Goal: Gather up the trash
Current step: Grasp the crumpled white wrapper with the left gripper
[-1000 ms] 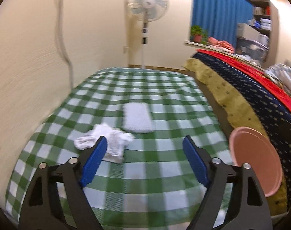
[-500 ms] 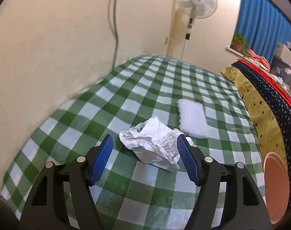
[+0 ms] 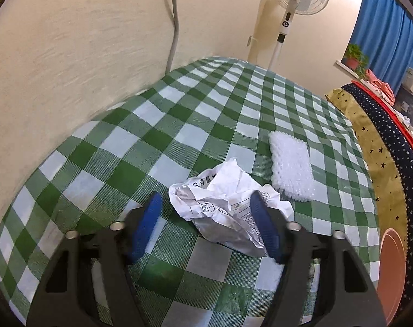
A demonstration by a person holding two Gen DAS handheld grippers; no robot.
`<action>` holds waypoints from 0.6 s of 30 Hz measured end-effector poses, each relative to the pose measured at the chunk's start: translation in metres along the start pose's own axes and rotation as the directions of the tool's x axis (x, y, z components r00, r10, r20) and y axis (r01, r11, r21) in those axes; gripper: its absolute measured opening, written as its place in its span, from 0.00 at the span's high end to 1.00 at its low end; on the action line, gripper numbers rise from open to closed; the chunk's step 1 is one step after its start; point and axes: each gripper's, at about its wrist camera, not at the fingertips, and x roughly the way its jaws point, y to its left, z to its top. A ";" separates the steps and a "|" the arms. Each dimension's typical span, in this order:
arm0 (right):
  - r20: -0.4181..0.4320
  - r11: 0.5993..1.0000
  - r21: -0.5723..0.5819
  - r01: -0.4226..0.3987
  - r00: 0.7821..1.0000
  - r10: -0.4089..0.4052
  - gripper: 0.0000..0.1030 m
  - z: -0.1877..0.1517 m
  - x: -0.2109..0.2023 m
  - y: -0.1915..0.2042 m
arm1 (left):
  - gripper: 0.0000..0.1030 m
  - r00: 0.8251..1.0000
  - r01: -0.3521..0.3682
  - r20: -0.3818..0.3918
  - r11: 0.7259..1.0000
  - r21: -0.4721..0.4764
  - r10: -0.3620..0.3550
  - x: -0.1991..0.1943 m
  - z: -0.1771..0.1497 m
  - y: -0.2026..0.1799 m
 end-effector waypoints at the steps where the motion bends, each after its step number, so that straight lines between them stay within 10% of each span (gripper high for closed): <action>1: -0.007 1.000 -0.008 -0.009 1.000 0.009 0.44 0.001 0.006 0.003 | 0.56 1.000 0.000 -0.011 1.000 -0.001 0.000 0.002 0.000 0.000; 18: -0.180 0.994 -0.008 -0.110 0.978 0.106 0.50 0.008 0.108 0.035 | 0.88 0.998 -0.061 0.035 0.998 0.005 0.061 0.001 0.013 0.009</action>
